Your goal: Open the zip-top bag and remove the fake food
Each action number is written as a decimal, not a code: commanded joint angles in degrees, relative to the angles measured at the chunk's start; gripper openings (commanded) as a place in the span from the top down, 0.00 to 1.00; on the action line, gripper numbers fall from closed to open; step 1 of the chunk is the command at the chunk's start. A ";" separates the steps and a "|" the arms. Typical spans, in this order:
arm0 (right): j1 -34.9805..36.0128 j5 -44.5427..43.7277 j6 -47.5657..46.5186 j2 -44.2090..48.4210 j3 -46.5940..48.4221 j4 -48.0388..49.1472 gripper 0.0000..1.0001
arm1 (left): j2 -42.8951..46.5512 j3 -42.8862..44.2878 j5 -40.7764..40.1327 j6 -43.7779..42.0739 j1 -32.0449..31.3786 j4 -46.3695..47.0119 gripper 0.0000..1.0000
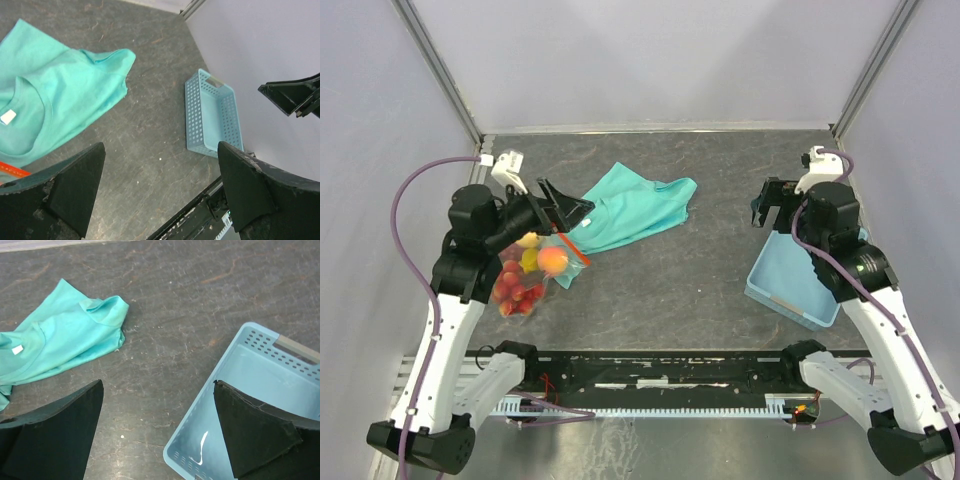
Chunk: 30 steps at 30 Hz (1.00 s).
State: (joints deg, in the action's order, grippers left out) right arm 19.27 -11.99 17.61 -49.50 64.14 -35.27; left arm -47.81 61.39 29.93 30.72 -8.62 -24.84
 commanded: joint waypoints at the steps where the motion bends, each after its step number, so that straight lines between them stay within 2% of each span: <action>1: -1.88 0.31 3.72 -2.13 -0.99 0.15 0.01 | -1.01 -1.15 -9.61 -2.28 -5.12 -0.61 0.01; 7: -3.41 3.36 5.16 -5.25 -3.43 1.85 0.01 | -1.76 -4.69 -18.47 -2.91 -12.69 -0.33 0.01; 14: -0.40 8.21 2.86 -6.61 -6.71 4.04 0.01 | -0.32 -12.82 -25.76 -2.74 -19.16 2.46 0.01; 23: 5.30 20.28 -2.15 -8.64 -10.64 8.11 0.01 | 4.56 -22.73 -37.66 -1.81 -22.58 3.07 0.08; 26: 6.70 23.28 -3.19 -8.98 -12.86 10.87 0.01 | 4.59 -23.69 -42.82 -1.76 -23.02 1.37 0.09; 30: 7.68 26.92 -3.77 -7.31 -16.91 17.00 0.01 | -0.13 -21.00 -47.22 -3.38 -23.28 -1.54 0.14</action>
State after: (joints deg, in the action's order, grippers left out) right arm 26.06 9.17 16.05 -58.54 49.67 -26.46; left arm -44.53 37.80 -9.37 29.78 -31.40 -25.39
